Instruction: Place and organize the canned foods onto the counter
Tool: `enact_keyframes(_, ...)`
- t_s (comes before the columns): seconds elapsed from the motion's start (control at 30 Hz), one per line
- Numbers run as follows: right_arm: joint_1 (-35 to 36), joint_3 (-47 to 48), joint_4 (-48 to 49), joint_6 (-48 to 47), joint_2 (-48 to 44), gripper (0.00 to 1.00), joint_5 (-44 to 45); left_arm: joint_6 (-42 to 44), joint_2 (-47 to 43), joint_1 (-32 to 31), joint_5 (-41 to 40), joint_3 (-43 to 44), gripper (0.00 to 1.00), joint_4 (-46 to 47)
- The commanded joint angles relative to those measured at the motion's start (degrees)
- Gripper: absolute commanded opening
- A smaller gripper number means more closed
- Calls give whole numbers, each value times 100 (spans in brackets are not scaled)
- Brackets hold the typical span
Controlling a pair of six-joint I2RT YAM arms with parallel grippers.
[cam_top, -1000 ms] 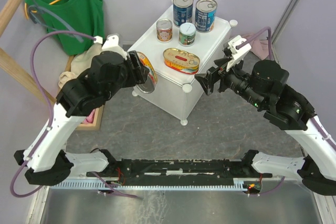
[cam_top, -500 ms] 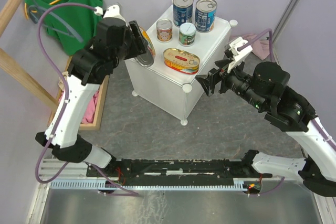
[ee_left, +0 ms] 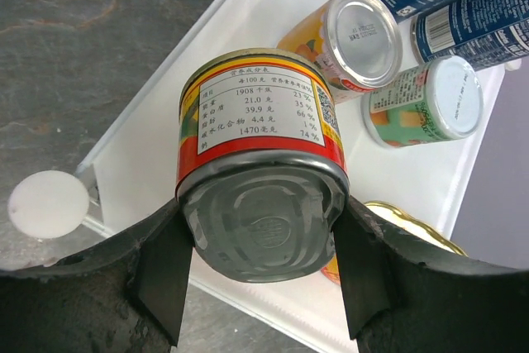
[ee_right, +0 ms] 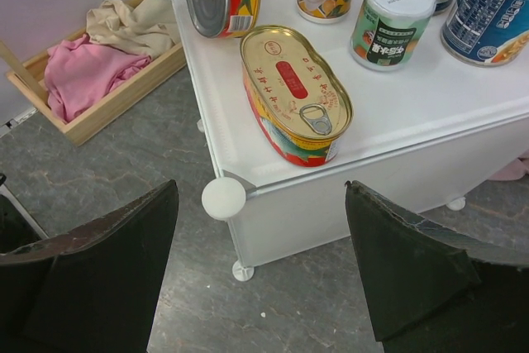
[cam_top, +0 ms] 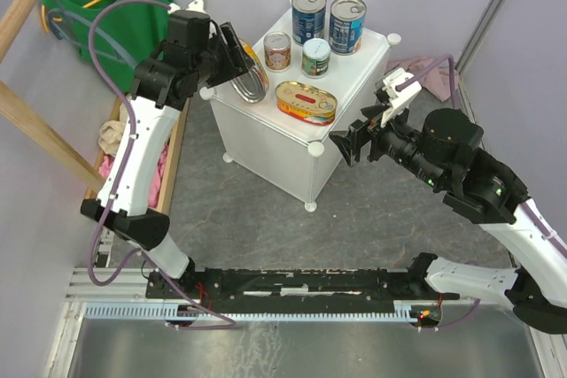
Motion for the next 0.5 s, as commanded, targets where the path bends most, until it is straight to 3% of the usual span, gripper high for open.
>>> enact_keyframes(0.0,18,-61,383,93,-177,90,-84,-293,79,117,398,474,3,377)
enact_keyframes(0.47,16,-537,727,109,-394,90,-15,-354,1069,437,940,1579,3,-1036)
